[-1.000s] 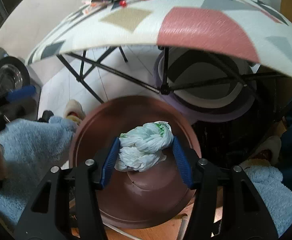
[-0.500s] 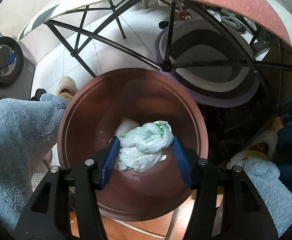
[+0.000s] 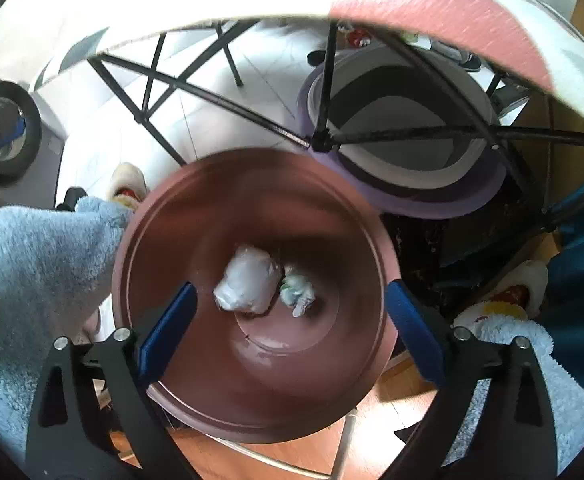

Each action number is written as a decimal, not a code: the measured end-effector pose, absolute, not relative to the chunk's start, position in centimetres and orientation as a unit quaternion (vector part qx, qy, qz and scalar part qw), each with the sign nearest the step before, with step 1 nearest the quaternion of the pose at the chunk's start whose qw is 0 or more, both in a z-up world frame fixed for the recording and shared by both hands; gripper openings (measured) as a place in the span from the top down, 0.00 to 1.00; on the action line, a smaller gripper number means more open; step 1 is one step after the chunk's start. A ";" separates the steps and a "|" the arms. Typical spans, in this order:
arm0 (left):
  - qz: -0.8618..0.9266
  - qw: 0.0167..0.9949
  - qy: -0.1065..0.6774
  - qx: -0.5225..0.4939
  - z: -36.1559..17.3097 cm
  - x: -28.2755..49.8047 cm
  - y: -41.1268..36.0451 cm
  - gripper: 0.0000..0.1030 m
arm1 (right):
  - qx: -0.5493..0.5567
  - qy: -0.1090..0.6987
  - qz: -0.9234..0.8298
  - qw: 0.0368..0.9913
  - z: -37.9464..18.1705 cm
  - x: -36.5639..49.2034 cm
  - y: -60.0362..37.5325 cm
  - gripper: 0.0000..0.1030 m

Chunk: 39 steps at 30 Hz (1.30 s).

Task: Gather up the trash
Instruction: 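Open both tools to drop the tissue and bag into the bin, then raise both tools back over the table toward the remaining wrappers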

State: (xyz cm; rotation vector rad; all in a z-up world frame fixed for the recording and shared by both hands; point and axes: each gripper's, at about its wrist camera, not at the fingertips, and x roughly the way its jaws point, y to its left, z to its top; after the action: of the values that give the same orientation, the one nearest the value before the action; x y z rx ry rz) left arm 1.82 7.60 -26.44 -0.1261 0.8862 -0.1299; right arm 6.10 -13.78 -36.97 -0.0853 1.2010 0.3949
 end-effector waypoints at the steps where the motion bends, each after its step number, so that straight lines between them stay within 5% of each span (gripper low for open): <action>1: -0.061 0.901 0.426 -0.060 -26.3 1.8 7.6 0.15 | -0.037 0.556 0.184 0.809 -36.7 6.1 -14.0 0.06; 6: -0.043 0.907 0.416 -0.049 -25.6 1.7 7.5 0.06 | -0.028 0.529 0.183 0.828 -35.2 5.7 -14.4 0.06; 39: -0.043 0.956 0.288 -0.028 -13.0 7.5 11.2 0.06 | -0.037 0.385 0.180 0.904 -20.7 11.4 -18.9 0.05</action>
State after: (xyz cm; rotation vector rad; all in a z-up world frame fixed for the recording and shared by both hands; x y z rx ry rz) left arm 7.48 11.22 -13.03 -0.0578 0.5854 -0.0865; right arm 11.37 -18.90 -20.68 -0.0763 0.7955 0.3712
